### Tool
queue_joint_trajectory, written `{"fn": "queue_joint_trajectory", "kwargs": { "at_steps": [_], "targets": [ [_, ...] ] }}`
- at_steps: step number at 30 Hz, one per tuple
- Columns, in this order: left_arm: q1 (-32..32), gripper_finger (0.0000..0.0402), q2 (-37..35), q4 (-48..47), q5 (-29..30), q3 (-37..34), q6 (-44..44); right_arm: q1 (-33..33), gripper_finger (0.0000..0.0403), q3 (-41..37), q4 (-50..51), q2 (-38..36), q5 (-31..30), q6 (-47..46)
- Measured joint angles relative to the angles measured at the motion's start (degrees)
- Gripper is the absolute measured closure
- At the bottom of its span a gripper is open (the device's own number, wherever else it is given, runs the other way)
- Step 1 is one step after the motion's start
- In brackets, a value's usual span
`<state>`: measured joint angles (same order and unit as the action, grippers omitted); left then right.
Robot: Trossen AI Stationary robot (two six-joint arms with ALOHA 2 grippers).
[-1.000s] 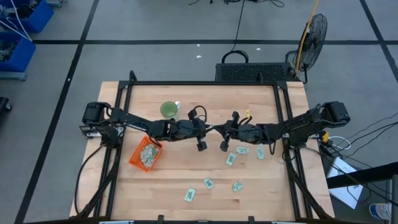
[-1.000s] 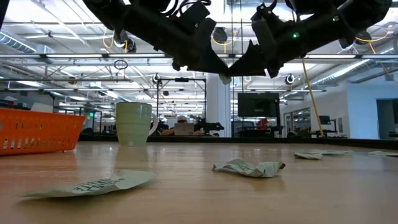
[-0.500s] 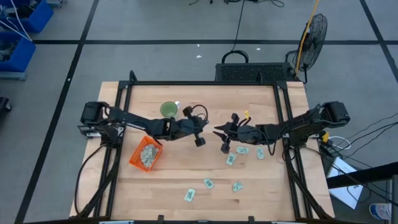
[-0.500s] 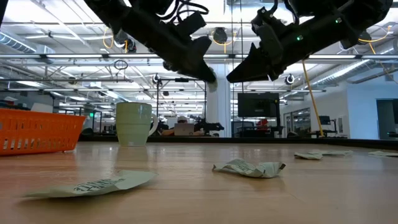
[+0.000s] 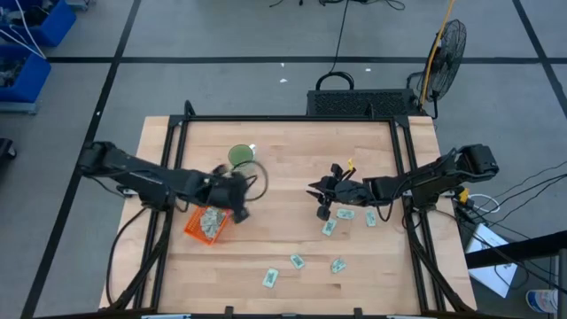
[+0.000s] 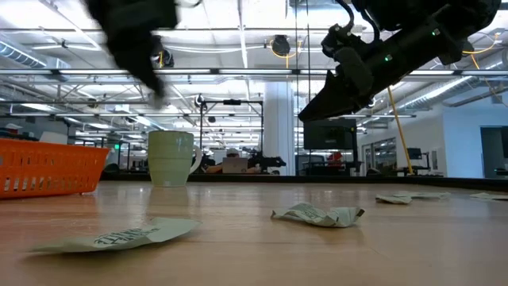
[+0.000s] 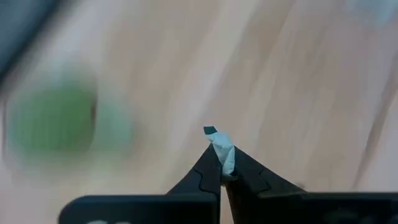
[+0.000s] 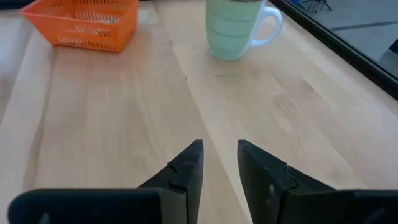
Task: Pick and place Stevia / Truvia into bins
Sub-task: Put the stevia packet into the orange bin
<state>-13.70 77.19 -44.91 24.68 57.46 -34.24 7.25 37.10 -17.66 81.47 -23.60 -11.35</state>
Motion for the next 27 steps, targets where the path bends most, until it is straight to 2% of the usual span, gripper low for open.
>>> {"fn": "queue_joint_trajectory", "kwargs": {
  "at_steps": [5, 9, 14, 18, 27],
  "targets": [
    [-6.3, 0.0395, 1.4, -23.2, -7.2, -0.1, -28.5, 0.0, 0.0309, 0.0, -0.3, 0.0, -0.1, 0.0],
    [-10.4, 0.0382, 3.8, -27.8, -9.6, -0.1, -39.2, 0.0, 0.0308, 0.0, -0.1, 0.0, -0.1, -2.3],
    [-13.1, 0.0328, 7.1, -24.2, -9.6, -0.1, -38.6, 0.0, 0.0308, 0.0, -0.1, 0.0, -0.1, -3.1],
    [-13.3, 0.0299, 9.5, -23.6, -9.4, -0.1, -37.7, 0.0, 0.0309, 0.0, -0.2, 0.0, -0.1, -3.0],
    [-12.2, 0.0285, 11.1, -23.6, -8.1, -0.1, -31.2, 0.0, 0.0309, 0.0, -0.3, 0.0, -0.1, -3.0]
  ]
}}
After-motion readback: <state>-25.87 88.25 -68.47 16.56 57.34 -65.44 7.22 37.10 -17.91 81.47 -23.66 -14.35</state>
